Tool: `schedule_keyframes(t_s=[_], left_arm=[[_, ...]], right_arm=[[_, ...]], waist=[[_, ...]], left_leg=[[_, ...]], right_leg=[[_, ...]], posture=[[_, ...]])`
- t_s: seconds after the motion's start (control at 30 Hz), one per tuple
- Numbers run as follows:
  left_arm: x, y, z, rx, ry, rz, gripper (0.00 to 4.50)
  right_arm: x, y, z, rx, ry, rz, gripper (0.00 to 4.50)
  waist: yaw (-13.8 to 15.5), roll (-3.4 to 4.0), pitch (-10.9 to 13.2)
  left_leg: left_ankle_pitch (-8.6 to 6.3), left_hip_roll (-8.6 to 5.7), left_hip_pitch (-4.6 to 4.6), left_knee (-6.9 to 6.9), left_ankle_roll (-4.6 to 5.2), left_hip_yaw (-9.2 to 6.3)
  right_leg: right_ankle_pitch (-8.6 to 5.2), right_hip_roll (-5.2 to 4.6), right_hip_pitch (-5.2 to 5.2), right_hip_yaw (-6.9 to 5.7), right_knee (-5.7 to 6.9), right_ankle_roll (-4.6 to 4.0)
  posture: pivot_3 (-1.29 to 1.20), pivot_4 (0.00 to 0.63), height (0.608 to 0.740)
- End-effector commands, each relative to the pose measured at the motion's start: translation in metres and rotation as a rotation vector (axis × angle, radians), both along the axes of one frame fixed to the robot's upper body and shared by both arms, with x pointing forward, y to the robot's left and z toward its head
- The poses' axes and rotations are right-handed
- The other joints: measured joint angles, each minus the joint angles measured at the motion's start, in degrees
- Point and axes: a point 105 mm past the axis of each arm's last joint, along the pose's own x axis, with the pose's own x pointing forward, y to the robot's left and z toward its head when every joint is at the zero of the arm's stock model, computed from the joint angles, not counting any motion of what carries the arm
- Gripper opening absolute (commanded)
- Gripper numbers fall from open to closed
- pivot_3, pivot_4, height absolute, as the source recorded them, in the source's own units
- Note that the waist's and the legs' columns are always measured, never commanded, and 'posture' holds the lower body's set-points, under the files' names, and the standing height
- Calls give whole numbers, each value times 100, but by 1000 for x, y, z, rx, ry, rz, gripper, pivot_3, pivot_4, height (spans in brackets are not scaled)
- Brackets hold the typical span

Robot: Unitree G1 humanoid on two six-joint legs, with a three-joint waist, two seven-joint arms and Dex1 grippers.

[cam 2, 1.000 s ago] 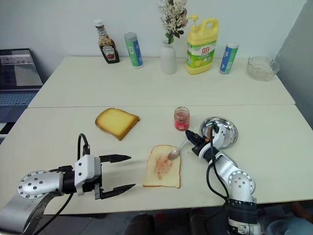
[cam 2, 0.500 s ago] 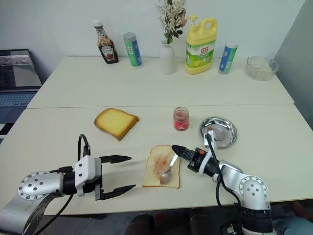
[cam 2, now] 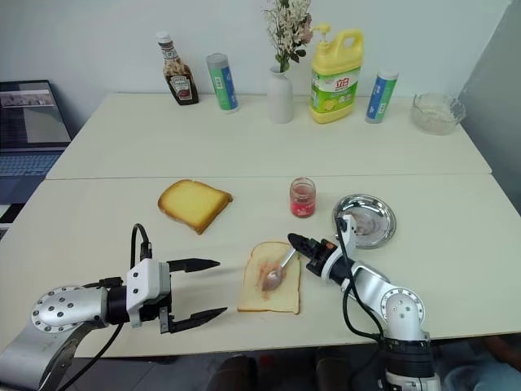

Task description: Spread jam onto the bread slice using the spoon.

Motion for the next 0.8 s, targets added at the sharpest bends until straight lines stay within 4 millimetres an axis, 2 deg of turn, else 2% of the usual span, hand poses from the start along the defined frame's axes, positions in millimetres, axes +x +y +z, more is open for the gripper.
schedule_keyframes(t_s=[0.03,0.13,0.33,0.47,0.7,0.77,0.8], left_arm=[[-2,-6,9,0,-44,-30,4500],[-1,-6,9,-1,-45,-30,4500],[2,-8,11,-6,-52,-33,4500],[4,-10,14,-17,-62,-31,4500],[12,-31,38,-92,-102,-82,4500],[14,-41,51,-112,-126,-124,4500],[15,-46,58,-124,-136,-150,4500]], right_arm=[[-20,8,12,-5,-72,127,43],[-23,8,16,-13,-101,152,43],[11,0,33,72,-134,-25,43],[13,-9,43,121,-144,-45,43],[10,-36,74,159,-237,-106,43],[6,-55,92,145,-309,-161,43],[5,-71,101,127,-351,-215,43]], waist=[[4,-1,0],[1,-1,0],[-2,-1,0],[18,-1,0],[28,0,0],[38,1,1],[50,0,1]], left_leg=[[0,0,0,0,0,0],[0,0,0,0,0,-1],[0,1,1,3,0,-2],[0,-1,-1,1,0,-1],[0,-3,-4,3,0,0],[0,-2,-4,3,0,-3],[0,-3,-5,4,0,-6]], right_leg=[[0,0,0,0,-1,0],[0,0,0,-1,-1,1],[-9,3,0,0,2,17],[-5,0,1,-1,-1,10],[2,-1,0,-1,-1,2],[2,1,1,-2,1,2],[2,1,0,-4,1,2]], posture=[[0,150,740],[0,150,740],[0,150,740],[0,150,740],[0,150,740],[0,150,740],[0,150,740]])
